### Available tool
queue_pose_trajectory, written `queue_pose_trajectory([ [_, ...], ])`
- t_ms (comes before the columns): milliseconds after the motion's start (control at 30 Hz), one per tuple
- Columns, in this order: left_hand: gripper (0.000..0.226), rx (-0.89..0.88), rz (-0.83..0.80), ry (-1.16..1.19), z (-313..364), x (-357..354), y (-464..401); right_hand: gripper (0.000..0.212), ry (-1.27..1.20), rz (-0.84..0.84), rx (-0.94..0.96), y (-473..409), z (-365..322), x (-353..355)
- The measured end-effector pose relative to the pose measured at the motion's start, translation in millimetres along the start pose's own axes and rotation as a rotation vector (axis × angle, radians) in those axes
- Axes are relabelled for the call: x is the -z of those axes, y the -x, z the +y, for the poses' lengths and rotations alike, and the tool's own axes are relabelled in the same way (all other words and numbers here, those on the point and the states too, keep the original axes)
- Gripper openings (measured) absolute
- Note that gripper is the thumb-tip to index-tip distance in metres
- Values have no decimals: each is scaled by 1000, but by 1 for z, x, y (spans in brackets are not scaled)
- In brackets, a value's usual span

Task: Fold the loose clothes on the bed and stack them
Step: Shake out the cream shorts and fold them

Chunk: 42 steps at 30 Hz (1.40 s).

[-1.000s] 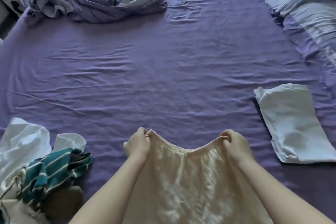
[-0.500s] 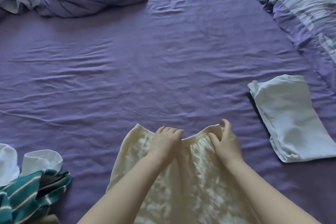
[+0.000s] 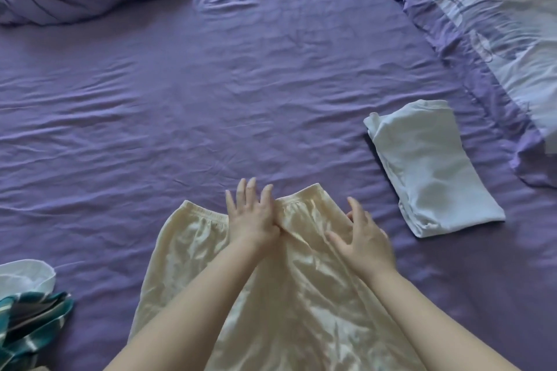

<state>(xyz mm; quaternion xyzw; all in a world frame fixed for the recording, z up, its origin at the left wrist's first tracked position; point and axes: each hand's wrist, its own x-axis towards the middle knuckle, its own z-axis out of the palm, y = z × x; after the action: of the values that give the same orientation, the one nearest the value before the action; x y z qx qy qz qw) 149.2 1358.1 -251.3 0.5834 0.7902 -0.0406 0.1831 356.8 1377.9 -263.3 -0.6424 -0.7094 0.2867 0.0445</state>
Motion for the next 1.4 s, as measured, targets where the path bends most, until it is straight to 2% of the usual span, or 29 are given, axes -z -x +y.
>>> queue_pose_trajectory([
  [67, 62, -146, 255, 57, 12, -11, 30, 85, 107, -17, 60, 23, 12, -3],
  [133, 42, -285, 409, 136, 25, -30, 62, 79, 146, -27, 89, 44, 24, -7],
  [200, 33, -308, 385, 159, 35, -49, 88, 69, 153, -18, 87, 54, 35, -7],
  [267, 33, -236, 282, 147, 37, -67, 105, 63, 116, 25, 36, 51, 44, -4],
  [400, 84, -116, -59, -63, 37, -81, 122, 53, -47, 49, -107, 37, 50, 11],
  [467, 95, -80, -156, -102, 39, -79, 123, 61, -29, -10, -110, 44, 47, 15],
  [533, 95, -58, -190, -84, 45, -76, 115, 76, 57, -71, -95, 59, 44, 16],
  [600, 77, -12, -141, 12, 54, -61, 109, 83, 125, -106, -65, 76, 45, 14],
  [667, 46, 35, 81, 182, 65, -40, 102, 84, 108, -91, -93, 88, 47, 12],
  [733, 32, 3, 229, 358, 77, -23, 86, 77, 21, -46, -145, 96, 47, 10],
  [833, 36, -119, 274, 407, 93, -1, 47, 56, -101, 43, -195, 104, 48, 11],
  [900, 45, -129, 225, 381, 102, 9, 19, 40, -88, 107, -188, 108, 53, 12],
  [1033, 51, -337, -2, -64, 115, 5, -15, 29, 13, 86, -126, 117, 66, 7],
  [1133, 37, -407, -4, -283, 118, -4, -24, 30, 42, 111, -111, 119, 76, 4],
  [1233, 28, -370, 84, -237, 120, -8, -32, 20, -41, 113, -169, 114, 86, 7],
  [1333, 31, -311, 197, -102, 130, -8, -41, 20, -108, 213, -227, 106, 96, 13],
  [1400, 32, -259, 194, -20, 139, -8, -46, 17, -119, 270, -235, 103, 99, 17],
])
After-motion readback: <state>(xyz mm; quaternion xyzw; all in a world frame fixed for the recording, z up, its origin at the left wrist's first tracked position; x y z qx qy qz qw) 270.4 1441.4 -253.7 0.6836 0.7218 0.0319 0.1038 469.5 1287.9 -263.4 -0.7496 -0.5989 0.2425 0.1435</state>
